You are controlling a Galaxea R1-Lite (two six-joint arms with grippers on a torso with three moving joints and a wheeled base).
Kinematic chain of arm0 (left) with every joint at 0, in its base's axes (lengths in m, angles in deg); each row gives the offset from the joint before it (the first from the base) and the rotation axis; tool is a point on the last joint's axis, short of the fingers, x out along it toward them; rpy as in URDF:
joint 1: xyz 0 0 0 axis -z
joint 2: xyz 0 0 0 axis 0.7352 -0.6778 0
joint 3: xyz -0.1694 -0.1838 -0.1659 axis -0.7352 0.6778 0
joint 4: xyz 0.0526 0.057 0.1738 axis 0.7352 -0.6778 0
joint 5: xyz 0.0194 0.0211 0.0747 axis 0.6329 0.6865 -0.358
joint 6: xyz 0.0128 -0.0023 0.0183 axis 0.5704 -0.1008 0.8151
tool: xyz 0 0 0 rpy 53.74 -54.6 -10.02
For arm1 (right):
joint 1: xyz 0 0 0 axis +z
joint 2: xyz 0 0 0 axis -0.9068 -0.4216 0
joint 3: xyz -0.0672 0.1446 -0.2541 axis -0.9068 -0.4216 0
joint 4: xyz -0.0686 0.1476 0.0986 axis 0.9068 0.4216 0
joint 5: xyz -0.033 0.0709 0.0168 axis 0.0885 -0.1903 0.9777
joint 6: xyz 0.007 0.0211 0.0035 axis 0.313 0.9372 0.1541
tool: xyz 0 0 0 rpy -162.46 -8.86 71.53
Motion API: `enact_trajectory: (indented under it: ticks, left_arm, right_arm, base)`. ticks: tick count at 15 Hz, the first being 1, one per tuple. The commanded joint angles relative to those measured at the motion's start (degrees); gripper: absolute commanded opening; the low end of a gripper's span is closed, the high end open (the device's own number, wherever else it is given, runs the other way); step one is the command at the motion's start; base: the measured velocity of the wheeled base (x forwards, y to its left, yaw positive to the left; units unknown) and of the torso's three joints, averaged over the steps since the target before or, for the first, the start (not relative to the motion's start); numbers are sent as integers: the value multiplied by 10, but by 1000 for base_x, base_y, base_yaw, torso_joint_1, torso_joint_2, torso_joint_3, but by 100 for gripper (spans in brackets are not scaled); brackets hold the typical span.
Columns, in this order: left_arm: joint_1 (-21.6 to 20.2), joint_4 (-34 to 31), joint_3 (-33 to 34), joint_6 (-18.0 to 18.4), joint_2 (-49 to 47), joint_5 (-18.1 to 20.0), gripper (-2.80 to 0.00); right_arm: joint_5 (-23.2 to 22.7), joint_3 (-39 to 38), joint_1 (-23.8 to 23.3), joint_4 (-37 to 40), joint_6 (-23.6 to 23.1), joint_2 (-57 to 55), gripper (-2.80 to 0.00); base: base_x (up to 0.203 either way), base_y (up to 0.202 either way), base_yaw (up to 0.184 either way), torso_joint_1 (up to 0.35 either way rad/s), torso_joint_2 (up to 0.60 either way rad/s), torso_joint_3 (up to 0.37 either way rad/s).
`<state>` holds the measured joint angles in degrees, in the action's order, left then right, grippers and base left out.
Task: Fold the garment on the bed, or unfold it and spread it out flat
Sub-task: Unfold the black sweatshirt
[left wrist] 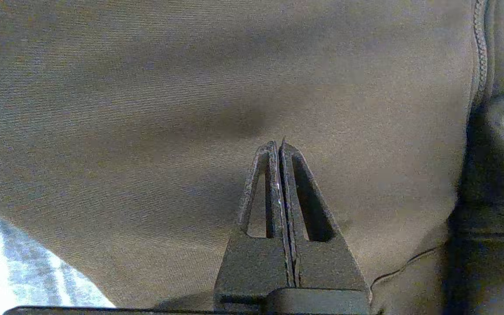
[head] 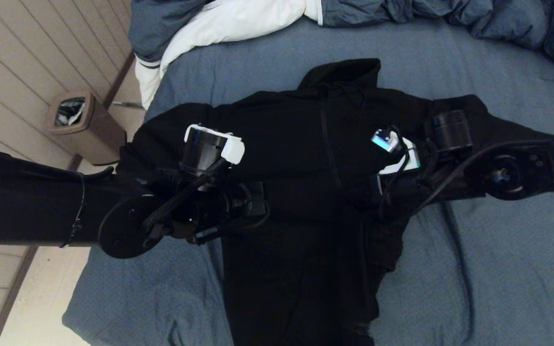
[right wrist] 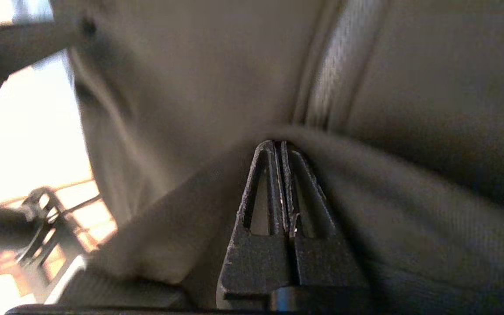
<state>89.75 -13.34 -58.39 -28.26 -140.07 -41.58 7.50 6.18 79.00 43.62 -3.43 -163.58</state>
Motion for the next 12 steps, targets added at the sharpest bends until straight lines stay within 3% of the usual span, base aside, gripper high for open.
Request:
enact_trajectory:
  ticks: [1,7,9,12]
  left_arm:
    - [0,1,3,-2,1,0,-280]
    - [-16,12,4,-5,14,4,-280]
    - [-18,14,1,-4,13,4,-280]
    - [-19,13,-12,0,9,6,-280]
  right_arm:
    - [8,39,13,0,2,-16,-280]
    - [26,55,15,3,1,65,-280]
    - [53,51,11,4,0,77,-280]
    - [81,26,-27,5,-2,99,-280]
  base:
    - [0,0,0,0,0,0]
    - [0,0,0,0,0,0]
    - [0,0,0,0,0,0]
    - [0,0,0,0,0,0]
